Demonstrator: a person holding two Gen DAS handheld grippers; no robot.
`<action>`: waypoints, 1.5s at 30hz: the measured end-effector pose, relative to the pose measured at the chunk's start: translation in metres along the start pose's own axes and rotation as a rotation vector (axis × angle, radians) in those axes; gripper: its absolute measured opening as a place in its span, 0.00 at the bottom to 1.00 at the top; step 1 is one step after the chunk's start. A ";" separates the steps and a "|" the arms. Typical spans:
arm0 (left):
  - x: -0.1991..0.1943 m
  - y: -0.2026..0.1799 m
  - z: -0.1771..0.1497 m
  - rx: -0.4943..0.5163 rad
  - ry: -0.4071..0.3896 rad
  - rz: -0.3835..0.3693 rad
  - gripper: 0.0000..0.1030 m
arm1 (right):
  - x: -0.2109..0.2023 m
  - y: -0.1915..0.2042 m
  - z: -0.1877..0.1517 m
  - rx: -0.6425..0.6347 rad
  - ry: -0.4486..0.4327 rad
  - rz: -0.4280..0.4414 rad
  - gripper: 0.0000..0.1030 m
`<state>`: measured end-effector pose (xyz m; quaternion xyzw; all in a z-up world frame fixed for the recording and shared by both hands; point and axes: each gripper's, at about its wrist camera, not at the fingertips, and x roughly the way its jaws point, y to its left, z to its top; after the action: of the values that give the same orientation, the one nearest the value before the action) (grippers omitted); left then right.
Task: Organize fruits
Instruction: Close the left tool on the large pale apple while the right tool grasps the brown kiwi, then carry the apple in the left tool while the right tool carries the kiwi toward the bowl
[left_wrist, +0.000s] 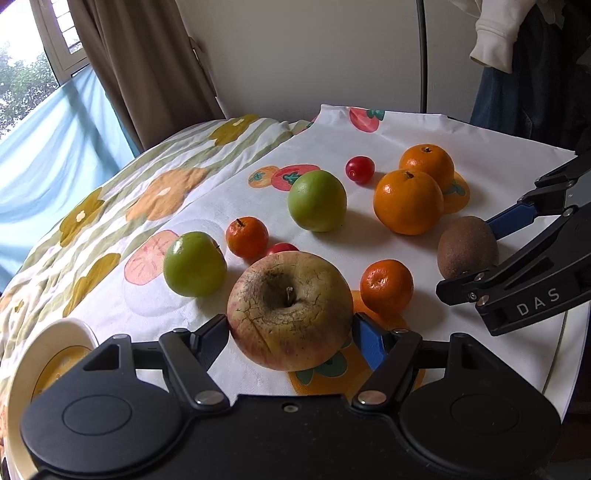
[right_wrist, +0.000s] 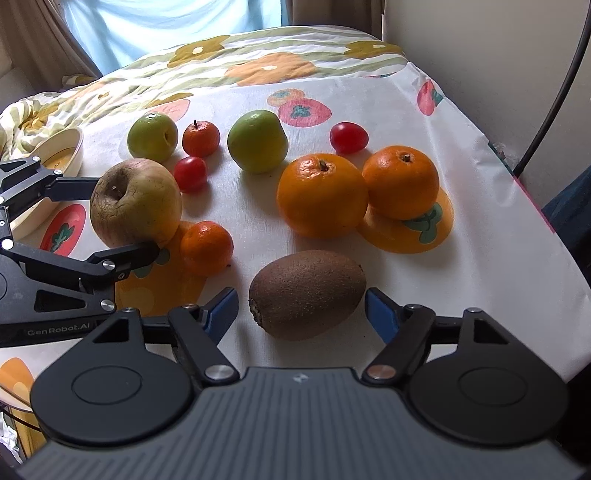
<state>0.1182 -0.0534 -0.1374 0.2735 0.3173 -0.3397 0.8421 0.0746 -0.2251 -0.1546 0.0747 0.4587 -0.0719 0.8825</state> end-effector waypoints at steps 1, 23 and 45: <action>-0.001 0.000 -0.001 -0.011 0.002 0.005 0.74 | 0.001 0.000 0.001 -0.004 -0.004 -0.001 0.85; -0.032 -0.007 -0.018 -0.270 -0.021 0.187 0.73 | -0.005 0.001 0.010 -0.096 -0.013 0.054 0.79; -0.018 -0.006 -0.022 -0.301 0.031 0.279 0.77 | -0.010 -0.005 0.002 -0.125 0.001 0.077 0.79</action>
<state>0.0952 -0.0350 -0.1401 0.1909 0.3364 -0.1644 0.9074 0.0697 -0.2303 -0.1452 0.0371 0.4594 -0.0091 0.8874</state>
